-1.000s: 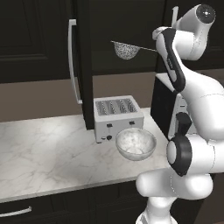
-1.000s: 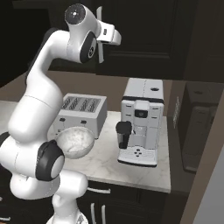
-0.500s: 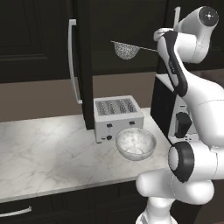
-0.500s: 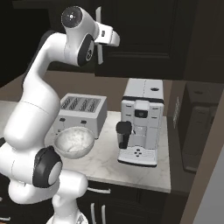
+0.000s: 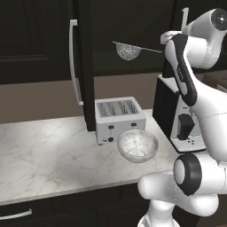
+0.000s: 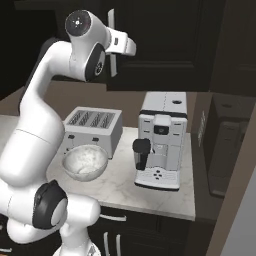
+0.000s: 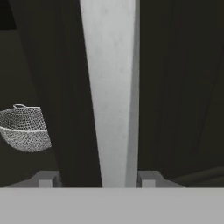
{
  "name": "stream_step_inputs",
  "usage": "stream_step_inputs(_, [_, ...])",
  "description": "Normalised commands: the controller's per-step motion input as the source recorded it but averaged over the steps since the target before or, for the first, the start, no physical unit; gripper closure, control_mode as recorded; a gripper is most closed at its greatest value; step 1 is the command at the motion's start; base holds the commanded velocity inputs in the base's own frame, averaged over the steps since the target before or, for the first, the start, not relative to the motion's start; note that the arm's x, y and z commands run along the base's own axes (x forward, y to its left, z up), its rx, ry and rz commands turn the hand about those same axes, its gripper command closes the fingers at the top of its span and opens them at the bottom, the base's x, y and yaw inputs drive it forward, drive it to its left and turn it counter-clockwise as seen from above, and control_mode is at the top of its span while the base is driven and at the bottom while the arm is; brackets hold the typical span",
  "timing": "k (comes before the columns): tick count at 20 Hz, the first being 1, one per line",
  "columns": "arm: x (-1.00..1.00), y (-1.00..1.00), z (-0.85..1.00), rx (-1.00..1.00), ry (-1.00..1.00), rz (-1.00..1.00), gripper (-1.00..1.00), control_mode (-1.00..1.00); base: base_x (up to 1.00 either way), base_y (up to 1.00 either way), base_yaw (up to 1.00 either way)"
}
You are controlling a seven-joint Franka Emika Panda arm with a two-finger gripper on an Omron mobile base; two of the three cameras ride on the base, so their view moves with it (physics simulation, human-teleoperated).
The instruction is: Open the cabinet and setup a tea strainer by placing it in the bowl upright.
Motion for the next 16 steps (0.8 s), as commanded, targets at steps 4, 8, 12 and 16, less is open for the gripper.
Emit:
stream_step_inputs(4, [-0.72,-0.26,0.23,0.0,0.0,0.0,1.0,-1.0,0.0,0.0,0.0])
stream_step_inputs(8, [-0.85,-0.3,0.16,0.0,0.0,0.0,1.0,-1.0,0.0,0.0,0.0])
stream_step_inputs(12, [-0.95,-0.31,0.09,0.0,0.0,0.0,1.0,-1.0,0.0,0.0,0.0])
stream_step_inputs(16, [-0.99,-0.37,0.09,0.0,0.0,0.0,1.0,-1.0,0.0,0.0,0.0])
